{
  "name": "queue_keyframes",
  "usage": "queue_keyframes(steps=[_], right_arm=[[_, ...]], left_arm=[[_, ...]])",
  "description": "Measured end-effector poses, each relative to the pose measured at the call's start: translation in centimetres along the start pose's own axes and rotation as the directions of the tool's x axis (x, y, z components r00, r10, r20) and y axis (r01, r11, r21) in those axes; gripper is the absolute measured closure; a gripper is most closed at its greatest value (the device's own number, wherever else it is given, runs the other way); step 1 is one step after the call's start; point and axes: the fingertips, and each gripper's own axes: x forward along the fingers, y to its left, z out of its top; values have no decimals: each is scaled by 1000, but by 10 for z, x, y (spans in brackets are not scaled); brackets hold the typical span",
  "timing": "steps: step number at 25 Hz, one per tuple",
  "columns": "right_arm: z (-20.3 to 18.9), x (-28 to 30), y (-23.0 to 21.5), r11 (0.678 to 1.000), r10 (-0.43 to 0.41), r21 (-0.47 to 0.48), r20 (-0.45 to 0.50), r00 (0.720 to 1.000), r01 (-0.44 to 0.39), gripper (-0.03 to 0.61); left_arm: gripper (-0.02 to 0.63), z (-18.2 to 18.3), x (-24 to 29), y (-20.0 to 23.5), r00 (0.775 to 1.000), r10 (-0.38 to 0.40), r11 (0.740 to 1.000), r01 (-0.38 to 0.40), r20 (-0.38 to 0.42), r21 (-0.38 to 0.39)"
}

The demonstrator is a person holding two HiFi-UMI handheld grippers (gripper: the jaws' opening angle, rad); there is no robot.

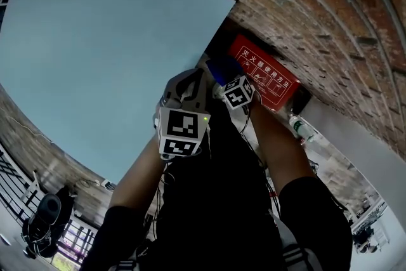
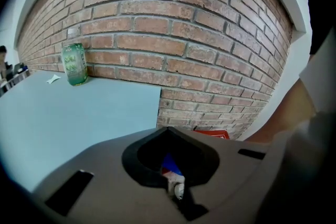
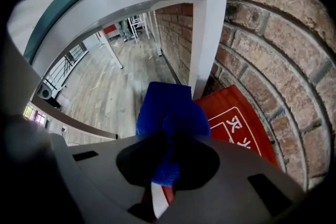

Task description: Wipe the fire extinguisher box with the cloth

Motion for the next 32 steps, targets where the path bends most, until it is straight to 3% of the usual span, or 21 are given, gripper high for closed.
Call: queue_keyframes(steps=[6, 11, 15, 18, 24, 32], right_arm=[[24, 0, -54, 982, -94, 165, 27, 995, 88, 531], [32, -5, -116, 931, -192, 319, 12, 981, 178, 531], [29, -7, -136, 901, -206, 393, 19, 978, 183, 531], [21, -15, -138, 881, -232, 428, 17, 973, 203, 530], [-7, -30, -148, 809, -259, 548, 10, 966, 212, 530], [-64, -52, -168, 760, -294, 598, -36, 955, 256, 531]], left_arm=[[607, -7, 5, -6, 1000, 3, 1000, -3, -21, 0], [607, -8, 8, -16, 999, -2, 1000, 3, -34, 11], [607, -12, 14, -19, 999, -6, 1000, 6, -43, 2], [607, -10, 17, -23, 999, -5, 1000, 5, -39, -1], [607, -4, 24, -34, 999, -21, 1000, 22, -44, 19], [607, 3, 33, -57, 997, -66, 996, 68, -44, 54]])
